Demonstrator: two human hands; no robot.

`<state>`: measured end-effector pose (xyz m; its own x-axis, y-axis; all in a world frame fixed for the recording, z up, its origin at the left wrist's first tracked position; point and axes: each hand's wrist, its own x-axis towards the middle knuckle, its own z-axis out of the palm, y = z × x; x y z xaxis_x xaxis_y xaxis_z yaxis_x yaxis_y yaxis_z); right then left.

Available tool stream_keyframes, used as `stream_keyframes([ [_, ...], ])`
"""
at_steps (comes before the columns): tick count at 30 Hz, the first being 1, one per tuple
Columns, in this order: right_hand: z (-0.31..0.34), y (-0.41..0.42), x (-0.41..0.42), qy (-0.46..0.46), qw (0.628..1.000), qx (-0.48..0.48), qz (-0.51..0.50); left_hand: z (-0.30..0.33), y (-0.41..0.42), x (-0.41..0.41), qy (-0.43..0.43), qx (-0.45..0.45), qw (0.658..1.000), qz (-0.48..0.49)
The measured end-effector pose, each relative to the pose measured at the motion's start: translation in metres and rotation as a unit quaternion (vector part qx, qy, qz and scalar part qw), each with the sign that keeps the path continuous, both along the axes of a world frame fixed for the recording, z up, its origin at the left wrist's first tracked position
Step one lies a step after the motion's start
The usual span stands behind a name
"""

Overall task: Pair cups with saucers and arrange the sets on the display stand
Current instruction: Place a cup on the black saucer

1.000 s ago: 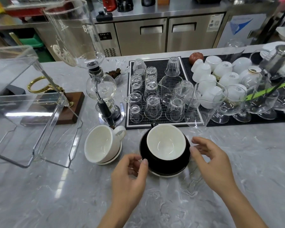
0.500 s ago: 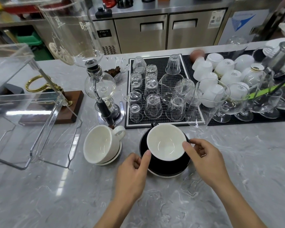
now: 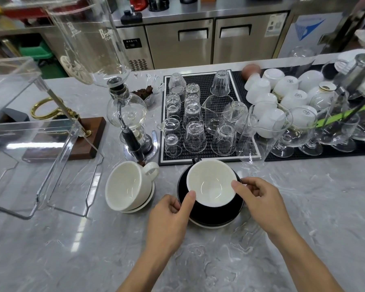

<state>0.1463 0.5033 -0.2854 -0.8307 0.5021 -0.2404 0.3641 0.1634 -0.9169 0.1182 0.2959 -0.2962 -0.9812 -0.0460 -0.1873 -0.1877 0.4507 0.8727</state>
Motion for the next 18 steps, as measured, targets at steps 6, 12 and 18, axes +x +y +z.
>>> stream_keyframes([
  [6, -0.0011, -0.0024, -0.0022, 0.004, 1.0, -0.025, -0.017, 0.0043, 0.002, 0.0024, 0.001, -0.013, 1.0, 0.0],
  [12, 0.0017, -0.0029, -0.0027, 0.013, 0.999, -0.047, -0.019, 0.0074, 0.0038, 0.0051, -0.015, -0.002, 1.0, -0.005],
  [18, 0.0081, -0.0044, 0.0001, 0.037, 0.996, -0.077, -0.024, 0.0062, 0.0045, 0.0047, -0.041, 0.045, 0.998, 0.002],
])
